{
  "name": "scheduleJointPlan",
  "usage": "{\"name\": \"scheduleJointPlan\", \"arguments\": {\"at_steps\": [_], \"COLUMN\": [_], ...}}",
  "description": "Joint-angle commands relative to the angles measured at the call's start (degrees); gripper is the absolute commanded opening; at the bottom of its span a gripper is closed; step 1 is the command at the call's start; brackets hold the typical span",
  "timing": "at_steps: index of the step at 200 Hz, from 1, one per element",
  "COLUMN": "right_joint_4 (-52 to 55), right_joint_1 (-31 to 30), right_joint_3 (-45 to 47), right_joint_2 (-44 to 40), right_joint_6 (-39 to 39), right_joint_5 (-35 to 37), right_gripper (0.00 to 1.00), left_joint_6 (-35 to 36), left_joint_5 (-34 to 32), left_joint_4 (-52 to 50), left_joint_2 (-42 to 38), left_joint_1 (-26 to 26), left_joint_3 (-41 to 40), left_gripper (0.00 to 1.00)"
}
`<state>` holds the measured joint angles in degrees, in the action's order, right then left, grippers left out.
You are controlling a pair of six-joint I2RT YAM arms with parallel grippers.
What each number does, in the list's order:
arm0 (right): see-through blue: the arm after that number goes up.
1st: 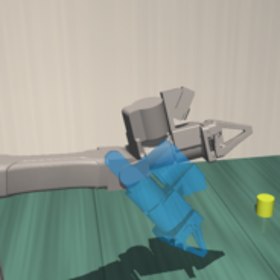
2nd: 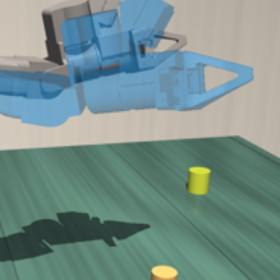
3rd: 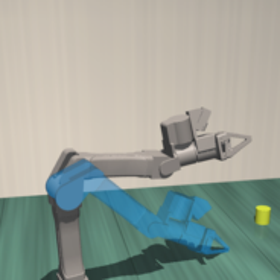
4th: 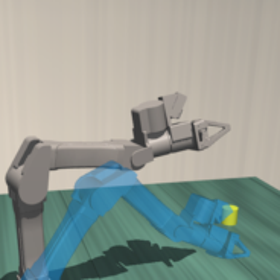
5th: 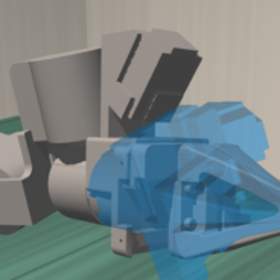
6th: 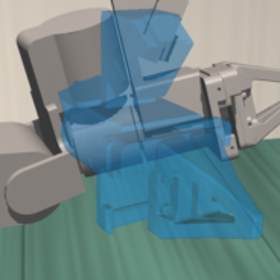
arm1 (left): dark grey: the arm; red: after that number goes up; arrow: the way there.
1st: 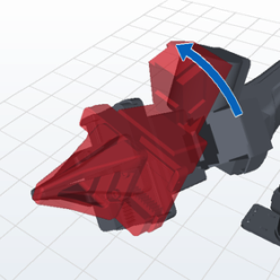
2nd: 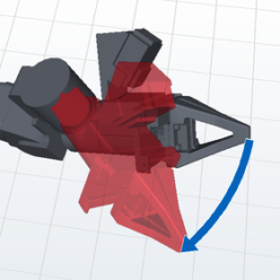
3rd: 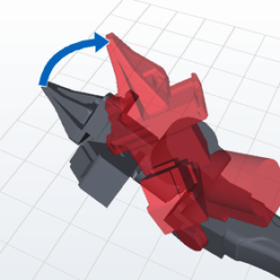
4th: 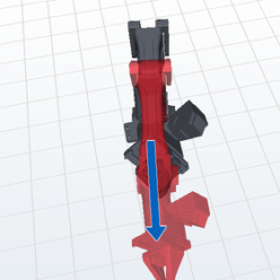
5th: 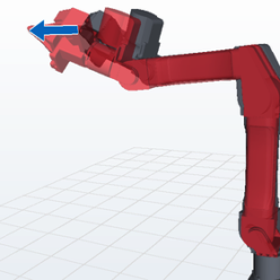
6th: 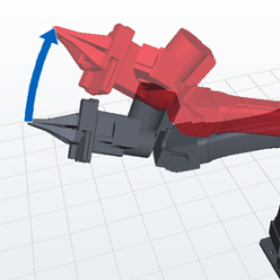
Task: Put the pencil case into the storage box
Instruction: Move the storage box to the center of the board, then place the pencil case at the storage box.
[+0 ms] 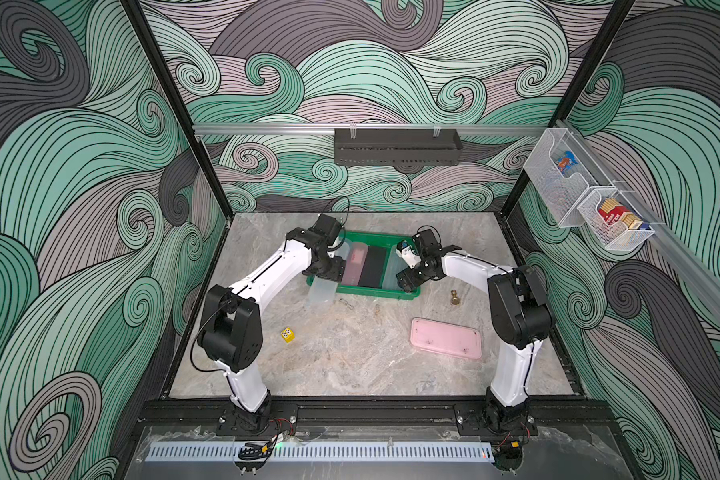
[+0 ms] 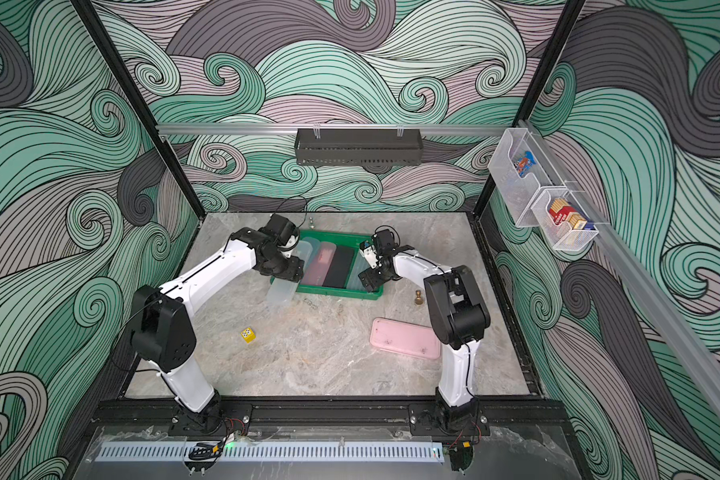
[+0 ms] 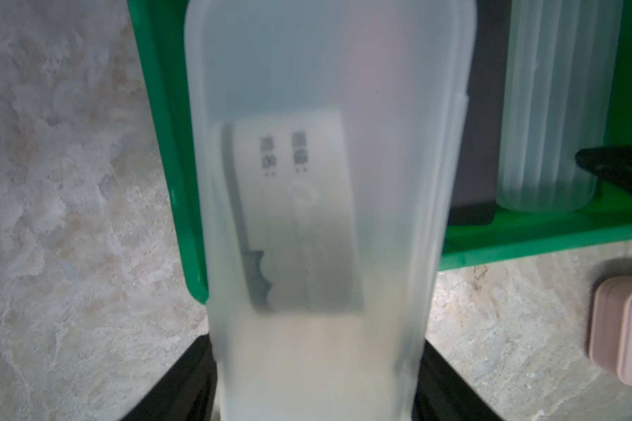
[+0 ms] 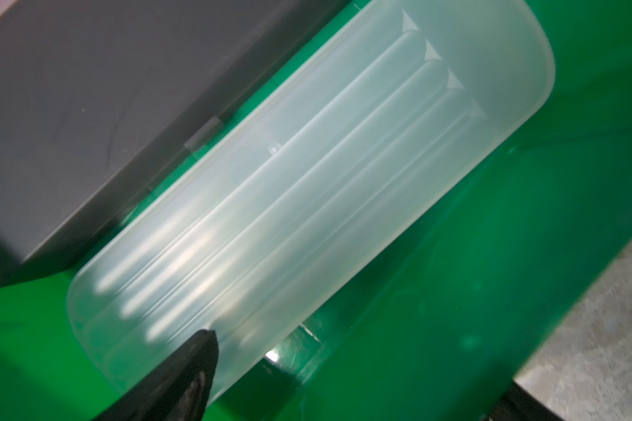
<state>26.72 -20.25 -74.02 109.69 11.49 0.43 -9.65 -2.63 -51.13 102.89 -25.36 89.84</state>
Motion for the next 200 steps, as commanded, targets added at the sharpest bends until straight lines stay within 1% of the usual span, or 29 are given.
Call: {"name": "scheduleJointPlan", "arguments": {"at_steps": [1,41,66,93,135,157,183,200], "right_joint_4": [-0.72,-0.71,-0.76,-0.79,-0.97,-1.23,-1.39,-1.49], "right_joint_1": [-0.05,-0.05,-0.13,-0.08,-0.07,-0.08,-0.12,-0.06], "right_joint_3": [1.49,4.19,6.61,8.39,10.11,10.21,10.24,10.25], "right_joint_2": [-6.05,-13.34,-16.65,-18.10,-18.31,-18.05,-18.24,-18.36], "right_joint_6": [-3.22,-6.57,-7.97,-7.91,-7.14,-7.35,-7.35,-7.44], "right_joint_5": [0.40,-0.91,-4.43,-4.22,-3.87,-4.41,-4.90,-5.07], "right_gripper": [0.96,0.97,0.97,0.97,0.97,0.97,0.97,0.97], "left_joint_6": [0.95,1.62,2.43,3.27,2.64,2.36,0.20,0.07], "left_joint_5": [1.37,3.14,3.88,4.48,3.00,2.36,-1.57,-2.59], "left_joint_4": [0.46,2.26,3.39,4.38,2.17,0.91,-0.47,-0.22], "left_joint_2": [4.38,13.21,18.13,22.61,29.27,30.91,31.30,31.20], "left_joint_1": [0.25,0.14,-0.25,-1.29,-3.30,-3.95,-3.94,-3.98], "left_joint_3": [5.61,13.76,18.26,23.12,31.40,32.76,31.77,30.78], "left_gripper": [0.66,0.66,0.66,0.67,0.67,0.67,0.67,0.71]}}
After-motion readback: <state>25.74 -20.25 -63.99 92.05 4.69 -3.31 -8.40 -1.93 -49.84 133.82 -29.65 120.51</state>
